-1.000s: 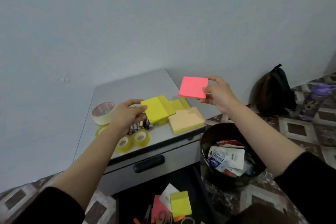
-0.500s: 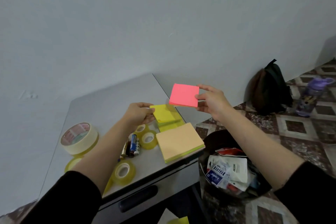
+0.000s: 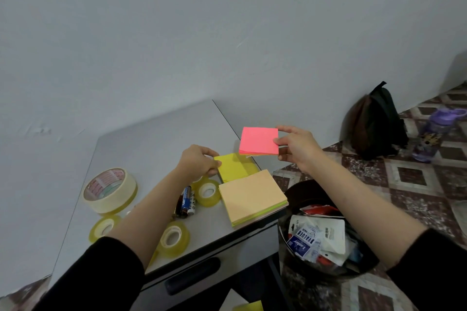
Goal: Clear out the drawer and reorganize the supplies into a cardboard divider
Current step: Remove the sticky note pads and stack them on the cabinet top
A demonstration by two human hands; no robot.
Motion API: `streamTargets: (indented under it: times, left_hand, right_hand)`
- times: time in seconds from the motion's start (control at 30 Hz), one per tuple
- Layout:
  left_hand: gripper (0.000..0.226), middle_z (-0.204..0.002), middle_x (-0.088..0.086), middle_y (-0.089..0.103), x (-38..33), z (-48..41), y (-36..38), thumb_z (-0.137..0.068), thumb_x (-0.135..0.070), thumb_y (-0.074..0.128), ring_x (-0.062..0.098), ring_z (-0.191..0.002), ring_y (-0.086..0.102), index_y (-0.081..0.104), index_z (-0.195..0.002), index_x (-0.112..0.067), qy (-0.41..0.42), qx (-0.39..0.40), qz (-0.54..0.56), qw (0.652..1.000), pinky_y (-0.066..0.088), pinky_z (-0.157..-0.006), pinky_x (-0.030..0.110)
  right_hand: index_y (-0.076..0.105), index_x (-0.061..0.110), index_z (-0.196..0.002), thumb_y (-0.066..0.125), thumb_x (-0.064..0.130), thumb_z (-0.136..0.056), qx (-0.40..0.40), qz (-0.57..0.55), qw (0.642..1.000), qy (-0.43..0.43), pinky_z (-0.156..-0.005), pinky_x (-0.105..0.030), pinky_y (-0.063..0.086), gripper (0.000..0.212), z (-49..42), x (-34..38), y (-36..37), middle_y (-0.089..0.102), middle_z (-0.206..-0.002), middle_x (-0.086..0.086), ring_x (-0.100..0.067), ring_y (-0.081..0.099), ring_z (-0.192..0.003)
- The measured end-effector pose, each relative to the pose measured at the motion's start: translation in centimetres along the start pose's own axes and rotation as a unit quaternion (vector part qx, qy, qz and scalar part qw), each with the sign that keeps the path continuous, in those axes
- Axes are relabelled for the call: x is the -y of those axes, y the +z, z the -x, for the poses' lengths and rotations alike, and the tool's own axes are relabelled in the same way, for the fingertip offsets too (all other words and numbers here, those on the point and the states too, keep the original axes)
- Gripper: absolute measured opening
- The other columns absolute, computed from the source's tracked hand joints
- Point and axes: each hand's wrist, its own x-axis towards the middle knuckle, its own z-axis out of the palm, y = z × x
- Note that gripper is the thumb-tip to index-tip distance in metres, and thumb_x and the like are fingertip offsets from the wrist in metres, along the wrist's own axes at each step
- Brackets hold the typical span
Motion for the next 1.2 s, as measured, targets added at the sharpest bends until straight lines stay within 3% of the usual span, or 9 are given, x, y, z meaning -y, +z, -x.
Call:
streamTargets:
  times: [0.17,0.33,0.47,0.5,0.6,0.83,0.93,1.07,1.2]
  left_hand:
    - [0.022,-0.093,0.006,0.064,0.3,1.3,-0.2,-0.089,-0.016,0.060,0.011,-0.077,0.053,0.068,-0.108,-0.008,0.098,-0.074,-0.113,0.986,0.039,-0.073,0.017]
    - [0.028,-0.121,0.007,0.059,2.3,5.4,-0.4,-0.090,-0.019,0.058,0.019,-0.105,0.056,0.063,-0.117,-0.011,0.177,-0.110,-0.180,0.961,0.037,-0.089,0.022]
    - [0.040,-0.125,0.008,0.058,4.3,10.5,1.5,-0.085,-0.031,0.050,0.026,-0.113,0.055,0.064,-0.115,-0.009,0.259,-0.124,-0.234,0.929,0.040,-0.099,0.039]
    - [0.040,-0.129,0.007,0.055,4.6,11.6,2.1,-0.086,-0.029,0.050,0.026,-0.118,0.053,0.062,-0.118,-0.009,0.273,-0.119,-0.229,0.927,0.040,-0.101,0.039]
    - [0.039,-0.147,-0.001,0.031,5.2,14.1,3.5,-0.095,-0.020,0.047,0.013,-0.134,0.033,0.048,-0.133,-0.011,0.272,-0.095,-0.190,0.939,0.022,-0.105,0.015]
    - [0.047,-0.149,0.001,0.027,7.1,14.9,5.5,-0.098,-0.021,0.040,0.011,-0.137,0.022,0.031,-0.143,-0.011,0.262,-0.070,-0.196,0.942,0.010,-0.108,0.011]
    - [0.048,-0.149,0.003,0.029,7.4,14.8,5.8,-0.098,-0.018,0.041,0.013,-0.138,0.023,0.030,-0.144,-0.008,0.269,-0.081,-0.186,0.942,0.007,-0.109,0.012]
    - [0.043,-0.132,0.015,0.051,7.8,14.3,6.0,-0.090,-0.014,0.048,0.027,-0.124,0.046,0.050,-0.130,0.002,0.291,-0.098,-0.195,0.932,0.032,-0.109,0.031]
    - [0.039,-0.120,0.014,0.060,8.4,14.1,6.0,-0.085,-0.015,0.050,0.022,-0.114,0.052,0.059,-0.120,0.002,0.290,-0.125,-0.157,0.936,0.039,-0.102,0.029]
  right_hand:
    - [0.051,0.004,-0.124,0.050,-0.008,-0.089,0.014,0.041,0.999,-0.007,-0.040,-0.021,0.040,0.037,0.2,0.7,0.7,0.057,-0.076,-0.008,-0.017,0.049,-0.052]
    - [0.053,0.005,-0.124,0.049,-0.008,-0.089,0.033,0.100,0.994,-0.005,-0.052,-0.027,0.038,0.037,0.3,0.9,2.0,0.057,-0.076,-0.009,-0.017,0.048,-0.053]
    - [0.054,0.004,-0.123,0.049,-0.008,-0.090,0.036,0.132,0.991,0.006,-0.052,-0.027,0.038,0.035,0.6,0.1,2.9,0.057,-0.073,-0.009,-0.017,0.048,-0.053]
    - [0.054,0.004,-0.123,0.049,-0.008,-0.090,0.034,0.134,0.990,0.009,-0.052,-0.027,0.038,0.036,0.6,-0.1,3.1,0.057,-0.073,-0.009,-0.017,0.048,-0.054]
    - [0.055,0.005,-0.124,0.050,-0.007,-0.089,0.027,0.143,0.989,0.011,-0.051,-0.026,0.039,0.037,0.5,-0.6,3.5,0.058,-0.075,-0.009,-0.017,0.048,-0.055]
    - [0.059,0.011,-0.122,0.050,-0.003,-0.090,0.037,0.191,0.981,-0.001,-0.058,-0.024,0.035,0.037,1.1,-0.7,4.6,0.057,-0.074,-0.001,-0.012,0.050,-0.060]
    - [0.060,0.010,-0.120,0.048,-0.004,-0.090,0.047,0.208,0.977,-0.004,-0.060,-0.024,0.039,0.035,1.2,-0.7,5.0,0.063,-0.089,-0.004,-0.017,0.055,-0.072]
    - [0.061,0.005,-0.120,0.049,-0.007,-0.089,0.040,0.225,0.973,-0.006,-0.060,-0.024,0.042,0.036,1.0,-1.1,5.4,0.062,-0.110,-0.014,-0.024,0.057,-0.092]
    - [0.062,0.000,-0.118,0.050,-0.012,-0.086,0.040,0.230,0.972,-0.018,-0.062,-0.021,0.045,0.036,0.6,-1.5,5.4,0.062,-0.119,-0.018,-0.022,0.057,-0.094]
